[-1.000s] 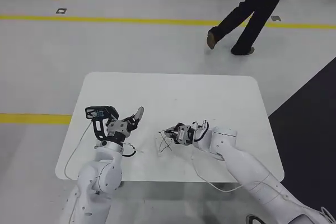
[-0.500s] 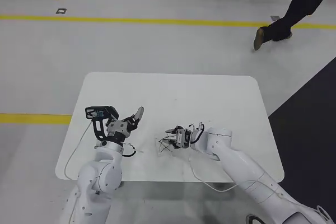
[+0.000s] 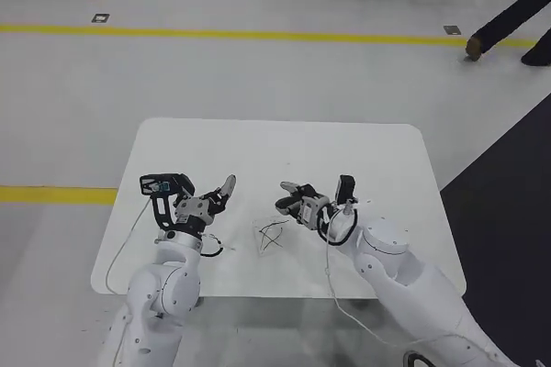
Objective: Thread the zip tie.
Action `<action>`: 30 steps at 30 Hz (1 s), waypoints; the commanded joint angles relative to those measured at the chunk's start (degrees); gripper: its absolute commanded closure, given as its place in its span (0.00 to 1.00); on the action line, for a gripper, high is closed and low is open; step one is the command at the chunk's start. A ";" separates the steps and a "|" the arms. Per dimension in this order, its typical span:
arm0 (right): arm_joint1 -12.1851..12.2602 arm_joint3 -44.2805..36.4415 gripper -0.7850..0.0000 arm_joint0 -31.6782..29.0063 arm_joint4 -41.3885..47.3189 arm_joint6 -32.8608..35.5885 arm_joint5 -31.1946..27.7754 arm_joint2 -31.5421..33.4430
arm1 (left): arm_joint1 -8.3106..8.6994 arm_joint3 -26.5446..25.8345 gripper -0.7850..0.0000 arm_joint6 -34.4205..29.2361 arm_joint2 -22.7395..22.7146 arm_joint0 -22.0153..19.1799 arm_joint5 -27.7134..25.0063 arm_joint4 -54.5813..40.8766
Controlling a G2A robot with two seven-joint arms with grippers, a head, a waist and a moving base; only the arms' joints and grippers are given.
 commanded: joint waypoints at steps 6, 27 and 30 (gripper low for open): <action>0.81 -3.45 0.00 -3.98 2.80 2.89 1.25 6.80 | 0.00 0.00 0.00 0.00 0.00 0.00 0.00 0.00; 0.81 -3.45 0.00 -3.98 2.80 2.89 1.25 6.79 | 0.00 0.00 0.00 0.00 0.00 0.00 0.00 0.00; 0.81 -3.45 0.00 -3.98 2.80 2.89 1.25 6.79 | 0.00 0.00 0.00 0.00 0.00 0.00 0.00 0.00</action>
